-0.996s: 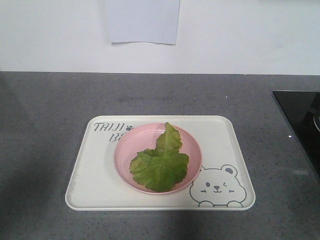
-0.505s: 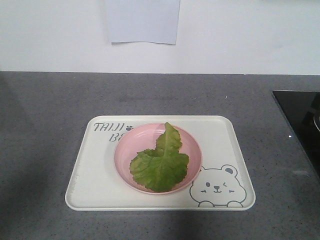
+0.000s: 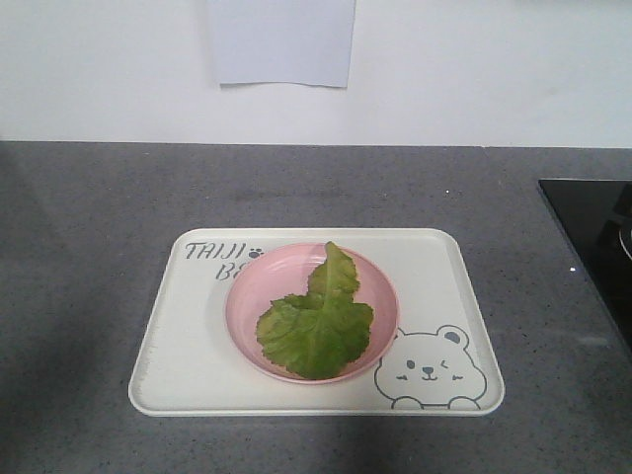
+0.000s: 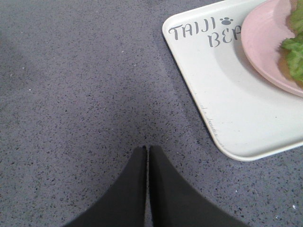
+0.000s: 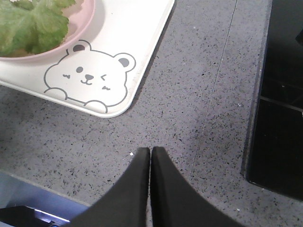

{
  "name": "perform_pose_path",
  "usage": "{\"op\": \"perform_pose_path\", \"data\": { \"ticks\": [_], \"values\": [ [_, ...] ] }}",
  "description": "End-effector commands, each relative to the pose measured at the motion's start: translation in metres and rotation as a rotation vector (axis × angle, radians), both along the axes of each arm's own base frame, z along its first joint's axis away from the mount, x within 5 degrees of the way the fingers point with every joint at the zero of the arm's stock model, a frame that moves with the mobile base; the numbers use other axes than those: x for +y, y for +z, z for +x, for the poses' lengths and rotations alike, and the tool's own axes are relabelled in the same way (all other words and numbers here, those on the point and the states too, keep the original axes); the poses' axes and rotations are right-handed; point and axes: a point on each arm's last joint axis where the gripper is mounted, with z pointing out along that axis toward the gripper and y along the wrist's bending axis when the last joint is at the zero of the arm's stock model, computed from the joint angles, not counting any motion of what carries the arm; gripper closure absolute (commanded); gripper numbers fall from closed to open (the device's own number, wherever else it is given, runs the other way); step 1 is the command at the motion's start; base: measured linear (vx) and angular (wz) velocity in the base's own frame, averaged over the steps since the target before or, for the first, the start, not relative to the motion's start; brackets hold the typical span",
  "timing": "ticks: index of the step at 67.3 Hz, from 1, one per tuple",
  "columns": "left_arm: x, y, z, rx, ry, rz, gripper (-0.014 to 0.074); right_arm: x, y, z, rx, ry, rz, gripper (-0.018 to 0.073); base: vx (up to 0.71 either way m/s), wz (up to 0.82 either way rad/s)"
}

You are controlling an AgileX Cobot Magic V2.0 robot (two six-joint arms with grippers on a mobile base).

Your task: Transfer vegetables to tray and serve

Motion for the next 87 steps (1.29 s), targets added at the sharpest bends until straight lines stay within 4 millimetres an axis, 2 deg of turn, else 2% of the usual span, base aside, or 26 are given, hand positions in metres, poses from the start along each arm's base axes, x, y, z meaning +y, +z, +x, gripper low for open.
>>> {"op": "perform_pose_path", "data": {
  "ticks": [1, 13, 24, 40, 57, 78, 87],
  "values": [
    [-0.002, 0.013, 0.003, -0.087, -0.008, -0.032, 0.0603, 0.001, 0.01, 0.004, -0.068, 0.007, 0.003, 0.0568, 0.0, 0.0],
    [-0.001, 0.014, 0.001, -0.095, -0.008, -0.035, 0.0603, 0.001, 0.01, 0.004, -0.068, 0.007, 0.004, 0.0568, 0.0, 0.0],
    [0.004, 0.007, -0.018, -0.151, 0.021, -0.112, 0.0603, 0.001, 0.01, 0.004, -0.069, 0.007, 0.004, 0.0568, 0.0, 0.0],
    [0.018, -0.037, -0.038, -0.362, 0.161, -0.212, 0.0603, 0.001, 0.01, 0.004, -0.068, 0.007, 0.004, 0.0567, 0.0, 0.0],
    [0.024, -0.079, -0.052, -0.534, 0.226, -0.23, 0.0603, 0.001, 0.01, 0.004, -0.068, 0.007, 0.004, 0.0566, 0.0, 0.0],
    [0.024, -0.115, -0.058, -0.694, 0.216, -0.257, 0.0603, 0.001, 0.01, 0.004, -0.068, 0.007, 0.004, 0.0566, 0.0, 0.0],
    [0.023, -0.115, -0.057, -0.685, 0.198, -0.251, 0.0603, 0.0, 0.01, 0.003, -0.069, 0.007, 0.004, 0.0567, 0.0, 0.0]
  ]
}}
